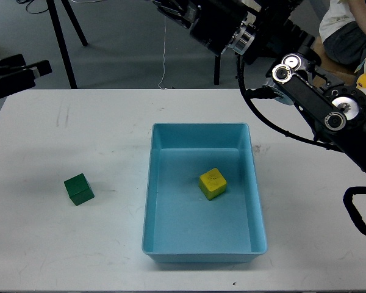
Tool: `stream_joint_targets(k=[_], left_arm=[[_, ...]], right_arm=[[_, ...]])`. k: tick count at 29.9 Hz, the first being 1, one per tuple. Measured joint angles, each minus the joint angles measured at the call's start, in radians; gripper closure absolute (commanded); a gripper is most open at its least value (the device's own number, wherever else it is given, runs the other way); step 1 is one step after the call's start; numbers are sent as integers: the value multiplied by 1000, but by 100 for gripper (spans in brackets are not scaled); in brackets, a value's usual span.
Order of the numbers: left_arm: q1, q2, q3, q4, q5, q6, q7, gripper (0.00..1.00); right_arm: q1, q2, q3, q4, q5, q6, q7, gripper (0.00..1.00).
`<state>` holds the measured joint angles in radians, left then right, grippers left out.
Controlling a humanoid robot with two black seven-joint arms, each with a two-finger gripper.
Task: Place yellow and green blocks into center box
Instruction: 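Withdraw the right arm up and away from the tub, then reach the left gripper down and grasp the green cube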
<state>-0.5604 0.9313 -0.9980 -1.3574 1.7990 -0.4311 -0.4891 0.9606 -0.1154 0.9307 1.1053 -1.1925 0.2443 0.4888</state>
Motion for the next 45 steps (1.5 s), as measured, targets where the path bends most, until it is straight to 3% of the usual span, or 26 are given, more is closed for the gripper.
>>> stream_joint_targets(k=[9, 16, 23, 31, 45], left_arm=[[-21, -11, 212, -22, 226, 28, 0, 0], [-51, -46, 364, -23, 309, 91, 0, 0], [-201, -33, 604, -22, 380, 66, 0, 1], [-414, -36, 937, -12, 383, 9, 0, 1], [-429, -106, 972, 95, 383, 14, 0, 4]], right_arm=[[-369, -189, 225, 266, 7, -11, 0, 2], [-677, -223, 427, 405, 19, -14, 0, 2], [-890, -225, 564, 455, 89, -66, 0, 2], [-1006, -225, 625, 455, 119, -84, 0, 2], [-1060, -225, 629, 452, 160, -109, 0, 2]])
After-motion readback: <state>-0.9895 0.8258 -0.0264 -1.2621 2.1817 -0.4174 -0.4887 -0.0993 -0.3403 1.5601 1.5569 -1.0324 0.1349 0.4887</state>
